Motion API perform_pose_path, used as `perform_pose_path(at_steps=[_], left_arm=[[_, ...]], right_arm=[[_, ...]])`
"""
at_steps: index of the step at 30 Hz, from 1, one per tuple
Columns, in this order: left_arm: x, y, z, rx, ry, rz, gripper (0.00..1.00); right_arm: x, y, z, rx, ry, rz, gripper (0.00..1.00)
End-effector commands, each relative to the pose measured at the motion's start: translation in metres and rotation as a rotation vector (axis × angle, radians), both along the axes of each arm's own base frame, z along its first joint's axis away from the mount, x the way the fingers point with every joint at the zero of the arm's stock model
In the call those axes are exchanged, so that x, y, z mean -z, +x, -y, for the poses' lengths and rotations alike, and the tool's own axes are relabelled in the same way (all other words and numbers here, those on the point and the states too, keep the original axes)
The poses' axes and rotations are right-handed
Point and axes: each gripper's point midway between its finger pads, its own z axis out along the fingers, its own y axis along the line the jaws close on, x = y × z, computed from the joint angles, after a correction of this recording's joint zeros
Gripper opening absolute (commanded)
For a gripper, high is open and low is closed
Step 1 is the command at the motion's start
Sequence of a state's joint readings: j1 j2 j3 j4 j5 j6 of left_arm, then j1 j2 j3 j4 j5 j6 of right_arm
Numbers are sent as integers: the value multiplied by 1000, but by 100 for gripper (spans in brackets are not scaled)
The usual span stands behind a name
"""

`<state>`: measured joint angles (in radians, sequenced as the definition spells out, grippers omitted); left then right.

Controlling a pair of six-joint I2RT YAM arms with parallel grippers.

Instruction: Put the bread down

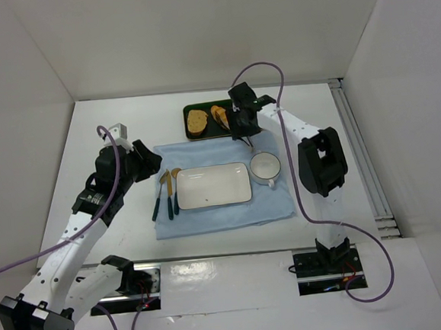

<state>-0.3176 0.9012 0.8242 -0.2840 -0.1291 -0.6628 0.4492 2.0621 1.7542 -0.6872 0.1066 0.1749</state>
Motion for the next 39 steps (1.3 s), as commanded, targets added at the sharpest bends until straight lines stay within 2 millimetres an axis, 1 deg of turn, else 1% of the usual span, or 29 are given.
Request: perform_pose_path(at_steps=[1,5,7,9,10,13,14,16,17,18,20,23,24,27,28,29,30,31,32,35,37,38,39], left_arm=[[-5,4,1,-13,-19,24,60],[-5,4,1,-13,-19,24,60],[-2,5,1,-13,-16,15,60],[-2,5,1,-13,-16,15,60],[-2,5,1,-13,-16,15,60],[-2,5,1,-13,-16,15,60],[-2,5,1,-13,-16,15,60],[-2,5,1,-13,-16,15,60],[-2,5,1,-13,-16,15,60],[-2,5,1,-13,-16,15,60],[-2,5,1,-13,-16,15,60],[-2,5,1,-13,-16,15,60],[-2,5,1,-13,-16,15,60],[-2,5,1,-13,-16,15,60],[-2,5,1,-13,-16,15,60],[-2,5,1,-13,-16,15,60],[-2,5,1,-13,-16,15,60],[-2,5,1,-13,-16,15,60],[-5,4,1,-13,-19,24,60],[-5,4,1,-13,-19,24,60],[-5,4,1,-17,-27,22,60],[-5,3,3,-8,-31,21,60],[-6,3,3,-12,-39,19,60]], right_arm=[[-4,2,-4,0,9,-1,59],[-5,3,-1,10,-5,6,58],[-5,3,-1,10,-5,6,53],[-5,3,-1,10,-5,6,51],[-9,4,-1,10,-1,14,50],[-9,4,-1,10,-1,14,44],[-13,4,-1,10,3,22,43],[-13,4,-1,10,4,23,38],[-18,4,-1,10,8,31,37],[-18,4,-1,10,8,31,35],[-23,6,-1,15,9,51,27],[-35,10,-3,16,21,75,19],[-34,8,-2,16,17,67,17],[-45,10,-1,21,19,88,8],[-45,10,-1,21,19,88,7],[-49,8,2,26,12,90,1],[-52,10,1,27,16,98,0],[-64,7,-3,18,27,120,0],[-68,7,-3,18,32,128,0],[-84,5,-2,25,52,156,0],[-93,5,-2,26,61,173,0],[-93,5,-2,26,61,174,0],[-97,7,-3,26,66,183,0]])
